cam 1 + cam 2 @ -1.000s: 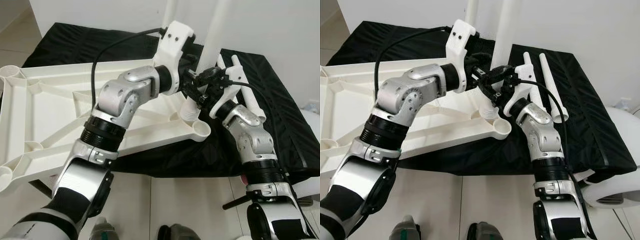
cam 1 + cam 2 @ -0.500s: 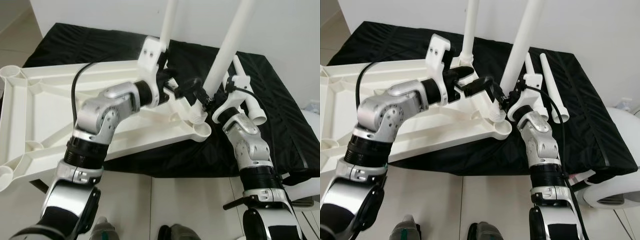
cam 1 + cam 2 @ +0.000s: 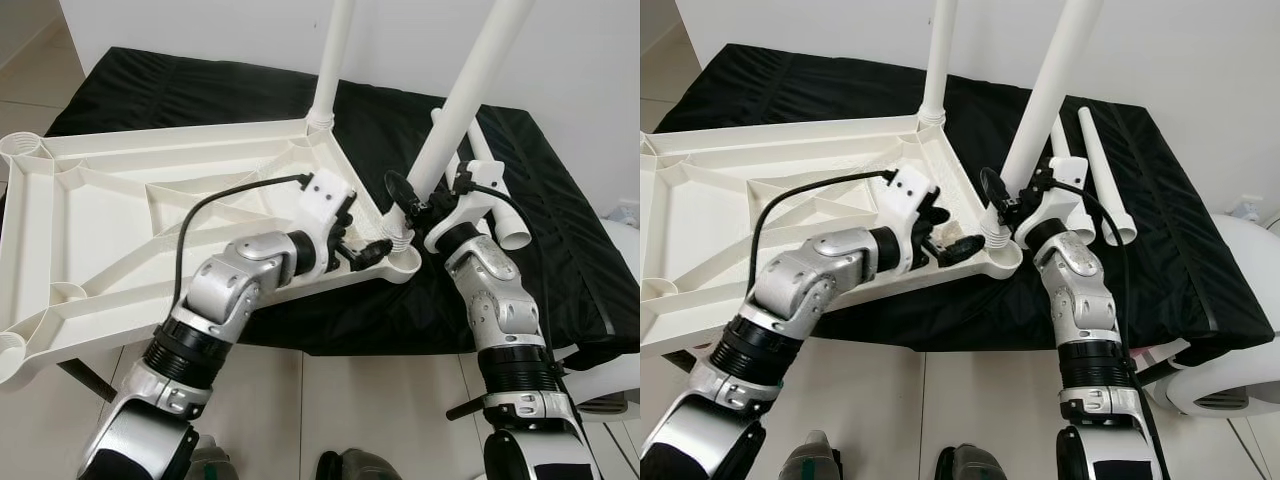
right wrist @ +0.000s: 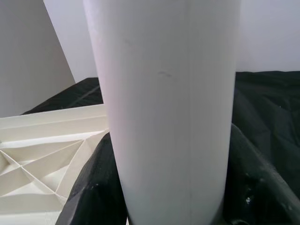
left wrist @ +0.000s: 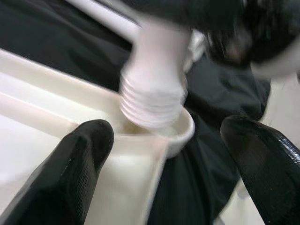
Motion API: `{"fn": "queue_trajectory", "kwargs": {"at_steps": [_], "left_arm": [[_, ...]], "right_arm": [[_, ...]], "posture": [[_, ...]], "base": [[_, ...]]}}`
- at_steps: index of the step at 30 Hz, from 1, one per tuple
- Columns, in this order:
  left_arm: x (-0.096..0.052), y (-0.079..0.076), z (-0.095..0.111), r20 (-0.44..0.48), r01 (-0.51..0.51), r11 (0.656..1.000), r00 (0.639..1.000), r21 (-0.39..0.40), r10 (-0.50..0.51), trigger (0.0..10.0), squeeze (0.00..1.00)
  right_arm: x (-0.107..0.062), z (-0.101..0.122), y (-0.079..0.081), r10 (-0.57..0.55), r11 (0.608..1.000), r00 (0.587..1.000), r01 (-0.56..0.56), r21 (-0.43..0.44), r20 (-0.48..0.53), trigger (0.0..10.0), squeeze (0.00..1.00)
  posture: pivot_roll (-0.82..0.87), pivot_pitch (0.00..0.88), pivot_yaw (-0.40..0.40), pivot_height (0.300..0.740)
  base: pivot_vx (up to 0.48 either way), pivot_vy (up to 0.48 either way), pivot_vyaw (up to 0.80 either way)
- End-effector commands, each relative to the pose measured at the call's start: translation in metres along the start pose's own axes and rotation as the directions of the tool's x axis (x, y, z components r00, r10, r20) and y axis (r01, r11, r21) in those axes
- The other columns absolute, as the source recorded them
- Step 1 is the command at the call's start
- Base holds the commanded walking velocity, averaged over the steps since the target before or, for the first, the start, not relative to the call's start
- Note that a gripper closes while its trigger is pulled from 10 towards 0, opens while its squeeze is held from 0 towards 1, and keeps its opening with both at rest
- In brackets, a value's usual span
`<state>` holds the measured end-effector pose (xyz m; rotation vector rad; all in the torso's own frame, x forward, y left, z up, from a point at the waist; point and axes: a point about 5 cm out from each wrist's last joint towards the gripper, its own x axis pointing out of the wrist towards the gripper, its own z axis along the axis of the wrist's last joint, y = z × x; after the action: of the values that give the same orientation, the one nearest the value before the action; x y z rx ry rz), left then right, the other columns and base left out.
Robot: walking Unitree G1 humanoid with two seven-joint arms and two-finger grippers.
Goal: Building children table
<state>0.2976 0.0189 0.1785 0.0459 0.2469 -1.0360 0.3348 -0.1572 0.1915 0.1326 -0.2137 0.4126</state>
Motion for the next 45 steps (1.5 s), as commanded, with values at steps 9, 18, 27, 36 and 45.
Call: {"fn": "queue_trajectory", "kwargs": {"at_steps": [9,18,27,36,45], "left_arm": [[0.014,-0.012,-0.035,-0.148,0.022,0.999,0.989,0.042,-0.016,10.0,0.00],[0.019,0.007,-0.053,-0.232,-0.128,0.988,0.962,0.087,0.145,10.0,0.00],[0.021,0.024,-0.050,-0.241,-0.213,0.975,0.945,0.062,0.221,10.0,0.00],[0.022,0.024,-0.043,-0.206,-0.168,0.982,0.961,0.087,0.183,0.0,0.00],[0.021,0.027,-0.046,-0.256,-0.129,0.981,0.953,0.145,0.163,10.0,0.00]], "right_arm": [[0.000,0.008,-0.004,-0.010,1.000,0.999,0.010,-0.019,0.040,10.0,0.00],[0.000,0.009,-0.004,-0.003,0.999,0.999,0.005,-0.031,0.044,10.0,0.00],[0.001,0.011,-0.004,0.000,0.999,0.999,0.002,-0.039,0.047,10.0,0.00],[-0.001,0.011,-0.008,-0.011,0.999,0.999,0.014,-0.049,0.047,10.0,0.00],[-0.004,0.011,-0.012,-0.034,0.998,0.998,0.037,-0.050,0.052,10.0,0.00]], "posture": [[0.04,0.016,-0.085,0.740],[0.04,0.008,-0.085,0.740],[0.03,0.007,-0.086,0.740],[0.03,0.020,-0.081,0.740],[0.03,0.035,-0.072,0.740]], "base": [[0.000,0.000,0.00],[0.000,0.000,0.00],[0.000,0.000,0.00],[0.000,0.000,0.00],[0.000,0.000,0.00]]}}
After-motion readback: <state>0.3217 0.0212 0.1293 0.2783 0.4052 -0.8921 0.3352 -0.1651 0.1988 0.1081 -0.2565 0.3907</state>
